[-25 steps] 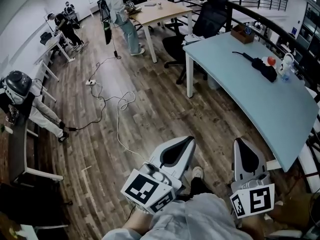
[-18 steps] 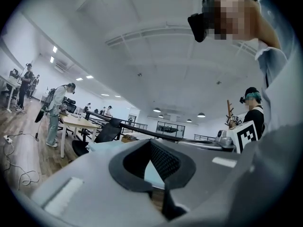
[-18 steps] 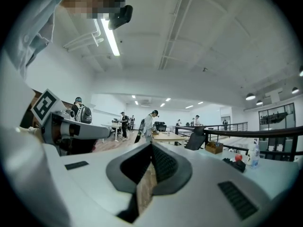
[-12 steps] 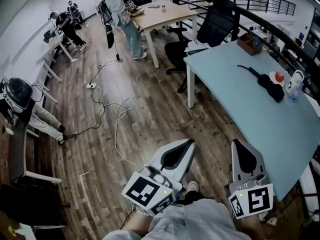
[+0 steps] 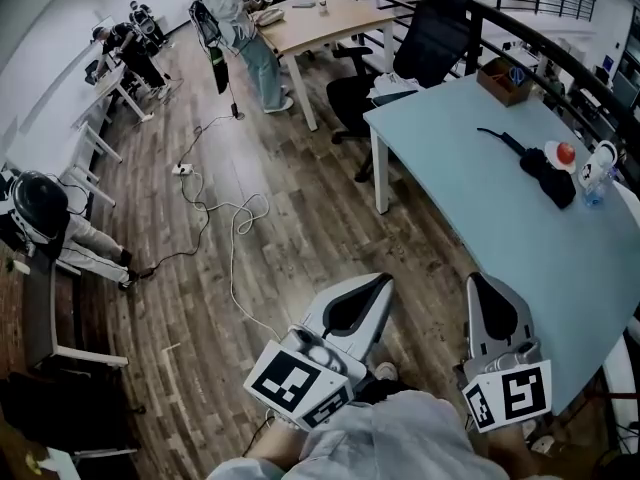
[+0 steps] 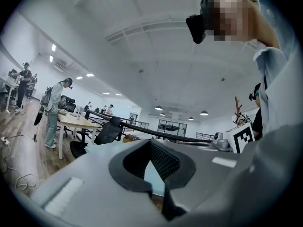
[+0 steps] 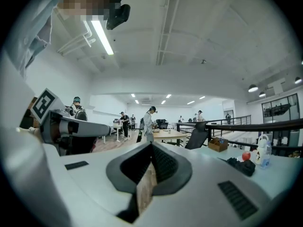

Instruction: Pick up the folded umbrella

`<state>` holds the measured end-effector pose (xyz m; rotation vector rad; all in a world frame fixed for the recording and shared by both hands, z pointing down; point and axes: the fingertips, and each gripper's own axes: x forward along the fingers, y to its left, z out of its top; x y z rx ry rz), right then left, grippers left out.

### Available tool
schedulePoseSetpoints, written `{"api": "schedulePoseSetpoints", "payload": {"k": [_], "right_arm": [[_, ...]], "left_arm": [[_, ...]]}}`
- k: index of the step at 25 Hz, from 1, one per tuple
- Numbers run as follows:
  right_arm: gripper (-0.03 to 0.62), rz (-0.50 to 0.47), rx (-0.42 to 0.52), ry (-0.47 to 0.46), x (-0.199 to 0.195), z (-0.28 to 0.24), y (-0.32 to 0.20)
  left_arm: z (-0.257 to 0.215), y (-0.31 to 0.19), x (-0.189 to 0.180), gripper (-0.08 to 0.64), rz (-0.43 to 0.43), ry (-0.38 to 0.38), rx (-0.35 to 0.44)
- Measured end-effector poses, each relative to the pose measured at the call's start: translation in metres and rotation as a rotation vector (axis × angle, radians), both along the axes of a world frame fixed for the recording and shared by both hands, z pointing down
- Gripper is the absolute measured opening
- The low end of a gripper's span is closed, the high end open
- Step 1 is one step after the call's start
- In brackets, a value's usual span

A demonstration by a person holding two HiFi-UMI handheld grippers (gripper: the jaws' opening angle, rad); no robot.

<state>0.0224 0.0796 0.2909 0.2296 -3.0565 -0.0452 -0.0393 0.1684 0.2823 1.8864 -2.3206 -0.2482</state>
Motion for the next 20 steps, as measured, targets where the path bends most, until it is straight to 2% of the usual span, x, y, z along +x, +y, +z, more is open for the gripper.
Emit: {"api": "schedulePoseSetpoints", "payload": {"k": [13,20], "right_arm": [[0.000,0.048,0.014,0.013,-0.023,0.000,-0.024],[0.000,0.116,0.024,0.019,-0.057,0.001,-0.047]], "left_arm": [[-0.001,-0.023,-0.030,0.005,0.026,-0.001,0.006],[0.001,-0.054,-0.071,0.005,0.095,0.009,0.016]]}}
